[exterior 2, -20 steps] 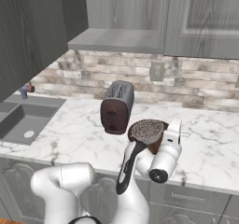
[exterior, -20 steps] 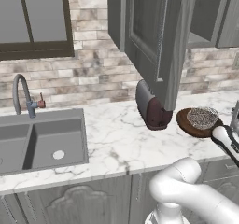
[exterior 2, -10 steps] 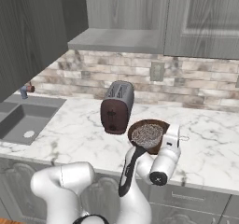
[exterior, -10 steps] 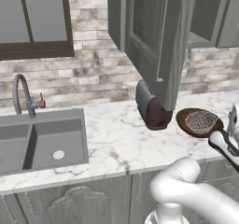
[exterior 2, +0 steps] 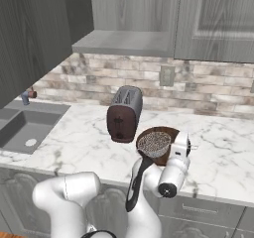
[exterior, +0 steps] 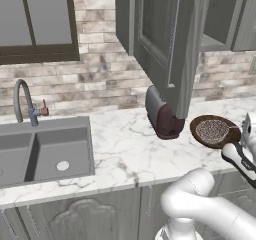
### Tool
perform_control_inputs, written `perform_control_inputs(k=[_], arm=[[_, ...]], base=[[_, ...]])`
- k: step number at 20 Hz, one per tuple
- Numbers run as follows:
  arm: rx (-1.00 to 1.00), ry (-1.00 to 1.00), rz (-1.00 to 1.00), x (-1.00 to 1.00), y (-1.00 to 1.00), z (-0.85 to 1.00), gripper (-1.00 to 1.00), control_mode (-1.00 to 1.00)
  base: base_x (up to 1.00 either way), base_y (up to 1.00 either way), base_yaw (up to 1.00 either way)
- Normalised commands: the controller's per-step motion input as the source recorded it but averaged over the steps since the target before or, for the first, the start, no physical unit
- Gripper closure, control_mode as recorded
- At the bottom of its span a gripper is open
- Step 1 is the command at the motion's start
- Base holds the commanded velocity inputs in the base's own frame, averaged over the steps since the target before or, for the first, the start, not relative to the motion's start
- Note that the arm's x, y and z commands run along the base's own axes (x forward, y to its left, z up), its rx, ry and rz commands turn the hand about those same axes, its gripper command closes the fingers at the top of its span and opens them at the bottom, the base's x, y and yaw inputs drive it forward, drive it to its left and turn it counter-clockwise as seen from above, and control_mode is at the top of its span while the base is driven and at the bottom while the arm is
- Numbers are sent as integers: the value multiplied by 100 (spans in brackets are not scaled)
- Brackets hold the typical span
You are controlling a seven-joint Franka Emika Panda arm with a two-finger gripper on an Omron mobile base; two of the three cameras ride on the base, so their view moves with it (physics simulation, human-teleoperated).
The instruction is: Open the cabinet and setup a tea strainer by placing it in the bowl upright.
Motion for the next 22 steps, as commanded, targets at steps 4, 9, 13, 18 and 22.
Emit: perform_control_inputs(k=[4, 9, 13, 18, 22], arm=[[0, 0, 2, 17, 0, 0, 100, -100], [0, 0, 2, 33, -8, 0, 100, -100], [0, 0, 3, 12, -6, 0, 100, -100], [0, 0, 0, 0, 0, 0, -100, -100], [0, 0, 0, 0, 0, 0, -100, -100]], base=[[0, 0, 0], [0, 0, 0], [0, 0, 0], [0, 0, 0], [0, 0, 0]])
